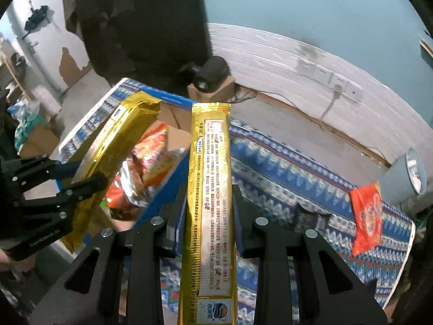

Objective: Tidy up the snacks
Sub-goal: 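Carry both yellow bars over the cardboard box and release them inside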

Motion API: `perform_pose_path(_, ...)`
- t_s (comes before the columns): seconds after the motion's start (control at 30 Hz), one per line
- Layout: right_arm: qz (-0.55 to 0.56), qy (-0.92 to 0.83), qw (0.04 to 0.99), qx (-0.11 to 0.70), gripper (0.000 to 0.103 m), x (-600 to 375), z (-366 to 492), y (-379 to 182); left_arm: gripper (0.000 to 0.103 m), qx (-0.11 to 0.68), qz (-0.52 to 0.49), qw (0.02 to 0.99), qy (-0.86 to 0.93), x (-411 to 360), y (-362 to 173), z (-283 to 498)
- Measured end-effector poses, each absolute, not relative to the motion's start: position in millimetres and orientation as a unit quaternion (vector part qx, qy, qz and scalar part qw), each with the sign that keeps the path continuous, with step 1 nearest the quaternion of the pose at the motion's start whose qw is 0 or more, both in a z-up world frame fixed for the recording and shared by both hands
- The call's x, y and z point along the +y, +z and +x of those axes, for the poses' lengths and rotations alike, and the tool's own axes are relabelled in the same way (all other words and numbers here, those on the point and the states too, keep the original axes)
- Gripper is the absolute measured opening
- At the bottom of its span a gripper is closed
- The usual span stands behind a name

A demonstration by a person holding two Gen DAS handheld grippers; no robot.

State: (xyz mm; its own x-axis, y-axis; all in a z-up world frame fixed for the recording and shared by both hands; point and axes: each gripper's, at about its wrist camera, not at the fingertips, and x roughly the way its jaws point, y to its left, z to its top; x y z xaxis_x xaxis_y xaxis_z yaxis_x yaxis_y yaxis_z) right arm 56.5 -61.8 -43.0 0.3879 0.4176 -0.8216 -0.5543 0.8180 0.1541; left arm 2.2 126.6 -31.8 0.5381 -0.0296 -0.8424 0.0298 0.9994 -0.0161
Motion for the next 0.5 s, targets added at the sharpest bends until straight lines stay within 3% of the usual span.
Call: perform_pose_path(0.5, -0.088, 0.328, 0.808, 0.480, 0.027, 27, 68, -53, 0.029, 0.486, -0.041, 0.871, 0.061, 203, -47, 5)
